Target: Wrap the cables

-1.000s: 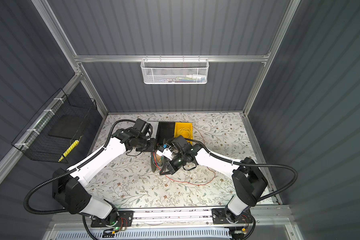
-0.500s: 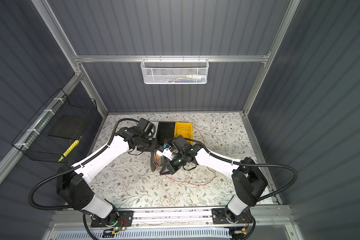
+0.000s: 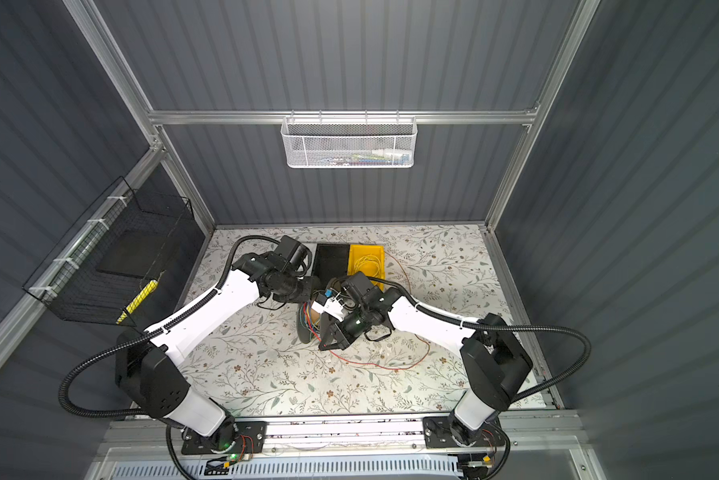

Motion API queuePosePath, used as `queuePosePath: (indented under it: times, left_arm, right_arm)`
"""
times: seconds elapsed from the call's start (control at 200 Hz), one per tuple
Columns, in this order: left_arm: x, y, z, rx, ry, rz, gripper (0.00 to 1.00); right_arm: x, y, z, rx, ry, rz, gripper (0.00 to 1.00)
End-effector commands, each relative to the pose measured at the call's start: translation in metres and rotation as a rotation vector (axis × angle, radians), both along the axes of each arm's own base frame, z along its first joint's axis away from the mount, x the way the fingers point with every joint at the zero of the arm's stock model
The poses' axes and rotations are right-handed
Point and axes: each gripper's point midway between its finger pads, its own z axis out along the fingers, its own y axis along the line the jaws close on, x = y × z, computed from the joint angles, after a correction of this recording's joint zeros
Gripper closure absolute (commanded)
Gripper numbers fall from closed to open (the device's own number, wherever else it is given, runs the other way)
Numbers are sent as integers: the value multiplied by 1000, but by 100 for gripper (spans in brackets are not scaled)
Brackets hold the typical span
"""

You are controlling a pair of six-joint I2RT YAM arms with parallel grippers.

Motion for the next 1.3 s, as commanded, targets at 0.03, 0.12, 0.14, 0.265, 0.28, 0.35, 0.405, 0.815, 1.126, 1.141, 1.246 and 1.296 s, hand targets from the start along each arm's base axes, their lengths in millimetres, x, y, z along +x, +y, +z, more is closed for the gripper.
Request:
queuePosePath:
  times: [0.03,0.12,0.14,0.265,0.28,0.35,0.405,0.815,1.126,1.141,1.246,1.296]
  left_arm:
    - [-7,-8,3,-21,11,-40,100]
    - [-9,-10,5,-31,12,-51,100]
    - [-9,-10,5,-34,11,-51,100]
    - [-9,-15,12,-75,-12,-60,100]
    - [-8,-15,15,-85,-19,-59,100]
    - [-4,-18,27,-123,-39,-63,100]
    - [-4,-22,36,-154,-54,-80,100]
    - [-13,-3,57,-258,-194,14,100]
    - [-3,4,91,-418,-325,183,100]
    - [-3,4,92,-420,-327,183,100]
    - [-2,2,92,-419,-327,176,100]
    - [-2,1,90,-424,-319,174,100]
  right_arm:
    - [0,1,-5,-6,0,-1,100]
    - [3,4,-2,15,-20,-2,100]
    - [3,4,-2,16,-21,-2,100]
    - [4,6,2,42,-32,0,80]
    - [4,7,2,47,-36,-1,76]
    - [3,6,9,70,-54,-4,59]
    - [2,4,14,82,-73,-4,53]
    - [42,-100,84,51,-166,-462,31]
    - [-19,-164,56,-32,228,-784,35]
    - [-23,-166,53,-32,247,-795,35]
    - [-42,-173,35,-7,378,-854,38]
    - [-49,-171,23,14,448,-865,40]
